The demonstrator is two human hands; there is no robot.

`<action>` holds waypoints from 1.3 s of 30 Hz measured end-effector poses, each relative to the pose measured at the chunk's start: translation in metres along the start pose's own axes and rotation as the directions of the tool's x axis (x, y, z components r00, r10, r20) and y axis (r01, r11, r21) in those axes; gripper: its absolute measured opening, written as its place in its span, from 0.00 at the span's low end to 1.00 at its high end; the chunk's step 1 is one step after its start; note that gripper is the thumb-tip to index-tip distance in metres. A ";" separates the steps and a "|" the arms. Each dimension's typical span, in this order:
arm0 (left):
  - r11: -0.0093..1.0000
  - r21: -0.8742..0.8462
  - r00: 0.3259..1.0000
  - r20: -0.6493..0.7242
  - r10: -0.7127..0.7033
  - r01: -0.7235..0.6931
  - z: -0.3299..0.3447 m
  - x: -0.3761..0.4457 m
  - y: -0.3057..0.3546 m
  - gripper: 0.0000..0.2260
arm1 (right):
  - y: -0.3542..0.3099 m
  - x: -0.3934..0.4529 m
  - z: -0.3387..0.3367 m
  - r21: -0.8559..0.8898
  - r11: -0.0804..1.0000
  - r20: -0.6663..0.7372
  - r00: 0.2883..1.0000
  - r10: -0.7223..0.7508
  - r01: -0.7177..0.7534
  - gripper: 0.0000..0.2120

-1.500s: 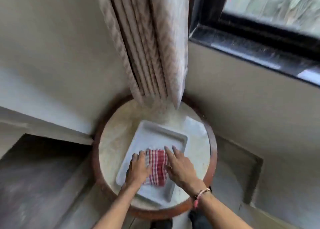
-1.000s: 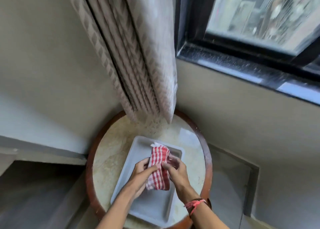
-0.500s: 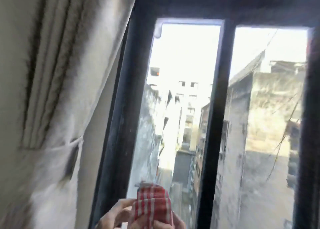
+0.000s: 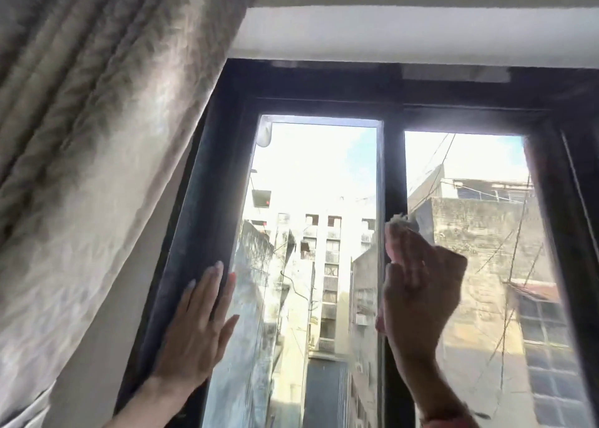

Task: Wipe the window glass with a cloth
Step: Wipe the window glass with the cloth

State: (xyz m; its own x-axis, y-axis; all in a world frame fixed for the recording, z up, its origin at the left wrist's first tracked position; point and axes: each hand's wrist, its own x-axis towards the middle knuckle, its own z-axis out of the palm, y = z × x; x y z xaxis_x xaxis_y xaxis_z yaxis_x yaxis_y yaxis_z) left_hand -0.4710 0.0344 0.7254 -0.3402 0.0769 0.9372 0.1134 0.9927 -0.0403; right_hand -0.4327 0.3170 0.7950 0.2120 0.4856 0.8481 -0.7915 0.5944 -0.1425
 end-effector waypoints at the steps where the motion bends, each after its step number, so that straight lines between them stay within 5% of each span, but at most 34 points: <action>1: 0.998 0.051 0.997 -0.057 0.048 -0.045 0.012 0.000 -0.006 0.30 | 0.004 0.007 0.016 -0.068 0.995 0.072 0.995 -0.069 0.074 0.19; 6: 0.999 0.012 0.998 -0.041 0.044 -0.043 0.027 0.004 -0.010 0.31 | 0.026 -0.003 0.055 -0.415 0.830 0.416 0.889 -0.191 0.372 0.20; 10: 0.999 0.026 0.996 -0.076 0.037 -0.035 0.031 0.000 -0.009 0.31 | 0.035 -0.014 0.051 -0.369 0.807 0.517 0.824 -0.234 0.461 0.27; 16: 0.997 0.060 0.994 -0.089 0.061 -0.056 0.030 0.004 -0.014 0.32 | 0.025 -0.006 0.094 -0.102 0.965 0.351 0.916 -0.193 0.242 0.15; 19: 0.996 0.069 0.992 -0.113 0.064 -0.056 0.034 0.003 -0.013 0.32 | 0.016 -0.008 0.111 -0.131 0.933 0.288 0.914 -0.286 0.334 0.08; 21: 0.996 0.066 0.991 -0.116 0.066 -0.058 0.035 0.003 -0.012 0.31 | 0.015 -0.038 0.110 -0.117 0.860 0.418 0.811 -0.411 0.496 0.10; 24: 0.994 0.095 0.989 -0.128 0.072 -0.060 0.035 0.002 -0.011 0.31 | 0.026 -0.107 0.077 0.042 0.649 0.673 0.458 -0.581 0.760 0.16; 26: 0.995 0.076 0.987 -0.140 0.076 -0.066 0.035 0.000 -0.009 0.31 | 0.037 -0.106 0.059 0.110 0.562 0.683 0.348 -0.642 0.820 0.16; 27: 0.996 0.058 0.987 -0.140 0.075 -0.067 0.035 0.000 -0.009 0.31 | 0.039 -0.091 0.060 0.059 0.573 0.655 0.401 -0.640 0.817 0.15; 30: 0.998 0.026 0.986 -0.156 0.065 -0.062 0.039 -0.001 -0.011 0.30 | 0.028 -0.052 0.084 -0.260 0.790 0.431 0.798 -0.420 0.556 0.15; 31: 0.998 0.029 0.984 -0.167 0.066 -0.062 0.040 0.000 -0.012 0.30 | 0.023 -0.060 0.094 -0.313 0.827 0.362 0.864 -0.350 0.466 0.16; 33: 0.997 0.041 0.983 -0.168 0.073 -0.067 0.040 0.004 -0.013 0.31 | 0.020 -0.103 0.099 -0.278 0.774 0.453 0.788 -0.416 0.568 0.19; 35: 0.996 0.052 0.984 -0.158 0.085 -0.078 0.039 0.003 -0.014 0.32 | 0.025 -0.138 0.077 -0.070 0.641 0.628 0.533 -0.567 0.764 0.20; 36: 0.995 0.053 0.983 -0.159 0.089 -0.081 0.039 0.003 -0.015 0.33 | 0.030 -0.128 0.067 -0.029 0.611 0.632 0.489 -0.602 0.791 0.18; 37: 0.996 0.042 0.983 -0.161 0.088 -0.082 0.040 0.003 -0.015 0.32 | 0.037 -0.109 0.062 -0.057 0.630 0.596 0.533 -0.601 0.775 0.16; 39: 0.995 0.013 0.979 -0.182 0.096 -0.096 0.043 0.003 -0.016 0.31 | 0.040 -0.060 0.064 -0.246 0.795 0.455 0.790 -0.410 0.555 0.14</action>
State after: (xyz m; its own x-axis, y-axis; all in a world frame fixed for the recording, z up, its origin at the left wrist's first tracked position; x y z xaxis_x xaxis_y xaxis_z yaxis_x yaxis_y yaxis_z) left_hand -0.5140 0.0225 0.7139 -0.1518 0.1540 0.9763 0.1337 0.9819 -0.1341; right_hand -0.5136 0.2707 0.7714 0.2312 -0.1523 0.9609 -0.3702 0.8996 0.2316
